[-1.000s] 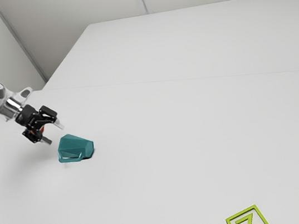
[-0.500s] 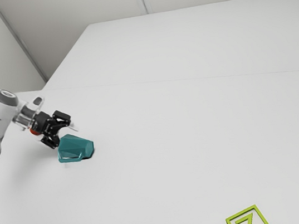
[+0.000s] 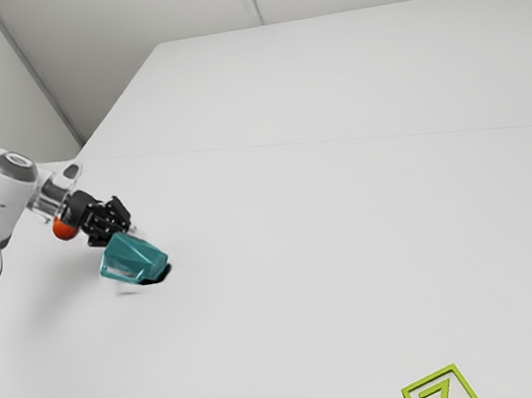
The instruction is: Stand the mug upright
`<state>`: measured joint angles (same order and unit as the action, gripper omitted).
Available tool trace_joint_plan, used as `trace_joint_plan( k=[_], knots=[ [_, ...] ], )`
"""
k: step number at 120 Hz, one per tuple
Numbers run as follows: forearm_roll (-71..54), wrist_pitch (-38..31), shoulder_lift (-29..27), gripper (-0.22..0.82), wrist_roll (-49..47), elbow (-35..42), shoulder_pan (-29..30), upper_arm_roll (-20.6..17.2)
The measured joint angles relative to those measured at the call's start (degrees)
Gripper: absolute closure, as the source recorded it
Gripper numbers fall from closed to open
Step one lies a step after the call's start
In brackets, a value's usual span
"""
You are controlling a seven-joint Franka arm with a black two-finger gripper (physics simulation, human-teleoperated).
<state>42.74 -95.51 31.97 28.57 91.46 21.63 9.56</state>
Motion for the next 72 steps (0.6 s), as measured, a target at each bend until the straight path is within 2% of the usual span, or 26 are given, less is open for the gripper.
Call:
trace_joint_plan(
  k=[8,27,48,72],
  knots=[
    [-0.23,-0.09,-0.10,0.74,-0.10,-0.08,-0.01,-0.43],
    [-3.76,-0.42,-2.63,0.76,-0.88,0.00,-0.59,-1.86],
    [-13.69,-1.86,-9.67,0.76,-3.33,0.72,-4.11,-5.70],
    [-29.09,-6.96,-19.40,0.77,-8.57,7.30,-9.29,-12.06]
  ],
)
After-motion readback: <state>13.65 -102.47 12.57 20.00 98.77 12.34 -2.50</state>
